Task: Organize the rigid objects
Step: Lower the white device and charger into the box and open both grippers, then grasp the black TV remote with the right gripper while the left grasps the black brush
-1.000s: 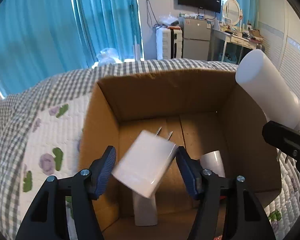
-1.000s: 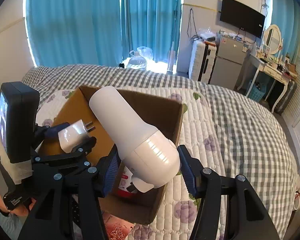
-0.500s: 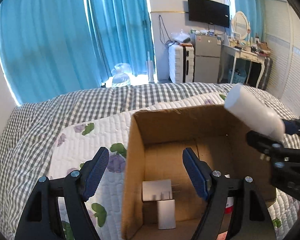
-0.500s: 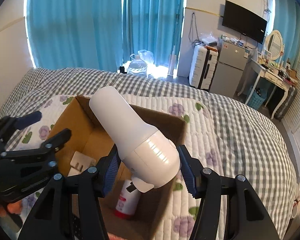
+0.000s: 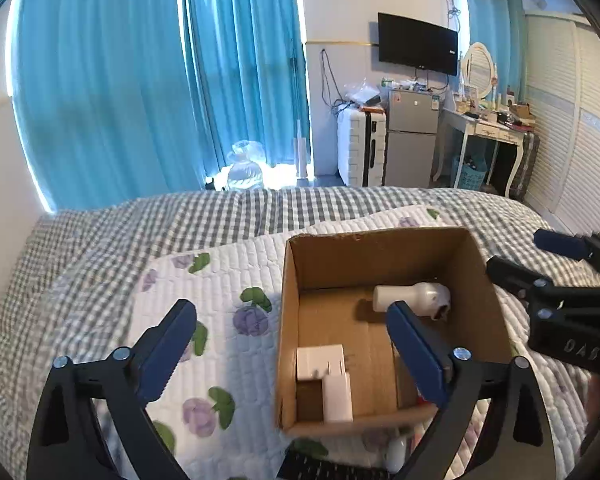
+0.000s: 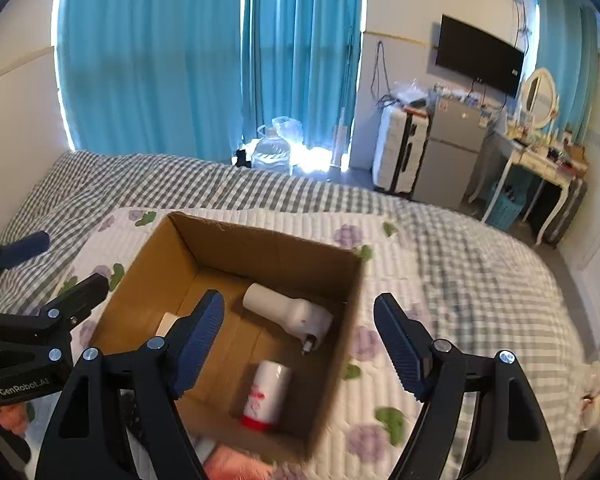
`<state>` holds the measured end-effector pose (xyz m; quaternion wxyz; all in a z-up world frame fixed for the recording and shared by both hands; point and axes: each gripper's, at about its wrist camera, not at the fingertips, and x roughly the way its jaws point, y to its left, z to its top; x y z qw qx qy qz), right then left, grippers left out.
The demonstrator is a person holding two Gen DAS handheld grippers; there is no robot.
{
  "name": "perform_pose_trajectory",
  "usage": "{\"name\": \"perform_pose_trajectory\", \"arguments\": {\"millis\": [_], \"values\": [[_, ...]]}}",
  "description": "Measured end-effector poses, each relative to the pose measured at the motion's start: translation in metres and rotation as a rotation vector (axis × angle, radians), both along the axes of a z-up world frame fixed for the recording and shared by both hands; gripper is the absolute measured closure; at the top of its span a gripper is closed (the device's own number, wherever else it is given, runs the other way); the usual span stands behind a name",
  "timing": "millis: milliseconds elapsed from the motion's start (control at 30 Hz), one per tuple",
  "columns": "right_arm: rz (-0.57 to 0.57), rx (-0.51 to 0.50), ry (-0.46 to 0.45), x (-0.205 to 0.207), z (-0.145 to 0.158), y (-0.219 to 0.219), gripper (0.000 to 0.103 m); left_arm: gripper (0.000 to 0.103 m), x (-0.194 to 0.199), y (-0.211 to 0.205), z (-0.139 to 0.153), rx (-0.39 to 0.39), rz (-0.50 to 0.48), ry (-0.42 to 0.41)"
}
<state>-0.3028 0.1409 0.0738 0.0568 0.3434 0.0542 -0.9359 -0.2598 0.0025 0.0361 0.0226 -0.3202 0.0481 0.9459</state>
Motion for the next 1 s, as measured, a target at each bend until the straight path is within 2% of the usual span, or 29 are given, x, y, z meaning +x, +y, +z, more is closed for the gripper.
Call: {"name": "perform_pose_trajectory", "arguments": {"millis": [133, 233, 400, 500, 567, 700, 800, 900, 1000], "values": [[0.012, 0.044, 0.025, 0.045, 0.035, -0.002, 0.024, 0.000, 0.040, -0.004, 0.028, -0.001, -0.012, 0.031], [0.034, 0.063, 0.025, 0.073, 0.050, -0.007, 0.024, 0.000, 0.071, -0.008, 0.042, 0.005, -0.024, 0.044], [0.102, 0.067, -0.002, 0.115, 0.050, -0.022, 0.024, 0.000, 0.105, -0.016, 0.044, -0.010, 0.004, 0.036], [0.143, 0.065, -0.045, 0.123, 0.029, -0.034, 0.024, 0.000, 0.113, -0.022, 0.029, -0.023, 0.040, 0.019], [0.169, 0.077, -0.080, 0.125, 0.001, -0.046, 0.024, 0.000, 0.114, -0.023, 0.015, -0.029, 0.060, -0.001], [0.223, 0.075, -0.153, 0.117, -0.057, -0.065, 0.024, 0.000, 0.110, -0.033, -0.031, -0.050, 0.116, -0.049], [0.253, 0.057, -0.221, 0.108, -0.100, -0.081, 0.024, 0.000, 0.100, -0.045, -0.065, -0.028, 0.139, -0.095], [0.294, 0.033, -0.261, 0.099, -0.124, -0.096, 0.024, 0.000, 0.090, -0.056, -0.094, -0.022, 0.143, -0.139], [0.340, 0.065, -0.276, 0.093, -0.148, -0.111, 0.027, 0.000, 0.086, -0.065, -0.115, -0.034, 0.148, -0.171]]}}
